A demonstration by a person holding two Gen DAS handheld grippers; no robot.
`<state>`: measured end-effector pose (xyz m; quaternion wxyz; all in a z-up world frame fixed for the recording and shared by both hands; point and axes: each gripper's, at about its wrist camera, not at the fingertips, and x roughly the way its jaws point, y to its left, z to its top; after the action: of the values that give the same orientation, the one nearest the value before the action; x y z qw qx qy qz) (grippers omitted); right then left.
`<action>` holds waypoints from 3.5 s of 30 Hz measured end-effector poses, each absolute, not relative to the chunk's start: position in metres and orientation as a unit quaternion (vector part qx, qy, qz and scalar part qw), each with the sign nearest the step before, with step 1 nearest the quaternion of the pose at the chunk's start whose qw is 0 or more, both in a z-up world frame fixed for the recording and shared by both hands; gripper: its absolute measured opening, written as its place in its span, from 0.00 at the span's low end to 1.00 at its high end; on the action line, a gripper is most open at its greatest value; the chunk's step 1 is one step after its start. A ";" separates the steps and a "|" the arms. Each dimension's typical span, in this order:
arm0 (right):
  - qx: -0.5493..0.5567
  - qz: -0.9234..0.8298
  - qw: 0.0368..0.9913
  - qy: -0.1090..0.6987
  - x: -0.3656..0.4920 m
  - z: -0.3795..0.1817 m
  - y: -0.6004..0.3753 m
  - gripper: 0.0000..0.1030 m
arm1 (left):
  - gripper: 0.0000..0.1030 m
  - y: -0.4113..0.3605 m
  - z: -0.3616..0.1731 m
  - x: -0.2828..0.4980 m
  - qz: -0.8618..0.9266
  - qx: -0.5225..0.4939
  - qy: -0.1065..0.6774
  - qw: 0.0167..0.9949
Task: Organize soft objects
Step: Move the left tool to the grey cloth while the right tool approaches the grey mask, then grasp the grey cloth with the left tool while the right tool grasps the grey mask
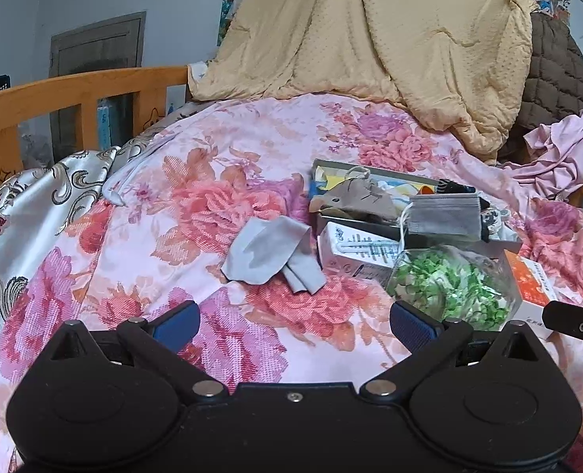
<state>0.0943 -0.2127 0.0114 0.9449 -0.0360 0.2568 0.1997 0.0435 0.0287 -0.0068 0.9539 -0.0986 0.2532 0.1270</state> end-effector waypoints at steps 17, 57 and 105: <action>-0.054 0.212 0.942 0.255 0.105 0.006 -0.192 1.00 | 0.99 0.049 -0.024 0.060 0.139 -0.129 0.264 0.946; -0.079 0.221 0.956 0.176 0.174 -0.027 -0.158 1.00 | 0.99 0.072 -0.034 0.153 0.163 -0.151 0.225 0.949; -0.119 0.276 0.940 0.159 0.205 -0.018 -0.133 0.06 | 0.12 0.050 -0.031 0.152 0.127 -0.110 0.185 0.968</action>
<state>0.2046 -0.1327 -0.0178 0.9404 -0.1194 0.1586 0.2760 0.1515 0.0500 -0.0313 0.9683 -0.1102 0.1852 0.1265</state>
